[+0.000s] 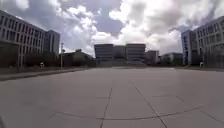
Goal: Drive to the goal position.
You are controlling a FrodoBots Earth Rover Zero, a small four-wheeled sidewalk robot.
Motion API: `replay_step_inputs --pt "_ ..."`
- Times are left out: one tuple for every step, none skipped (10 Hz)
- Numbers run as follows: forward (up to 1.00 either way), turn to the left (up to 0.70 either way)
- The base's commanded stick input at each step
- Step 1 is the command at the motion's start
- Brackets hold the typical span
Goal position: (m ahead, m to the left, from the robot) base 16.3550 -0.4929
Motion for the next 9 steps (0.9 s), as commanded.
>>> replay_step_inputs --pt "1.00 0.00" --pt "1.00 0.00" --pt "1.00 0.00" --pt "1.00 0.00" --pt "1.00 0.00" --pt "1.00 0.00" --pt "1.00 0.00" --pt "1.00 0.00" --pt "1.00 0.00"
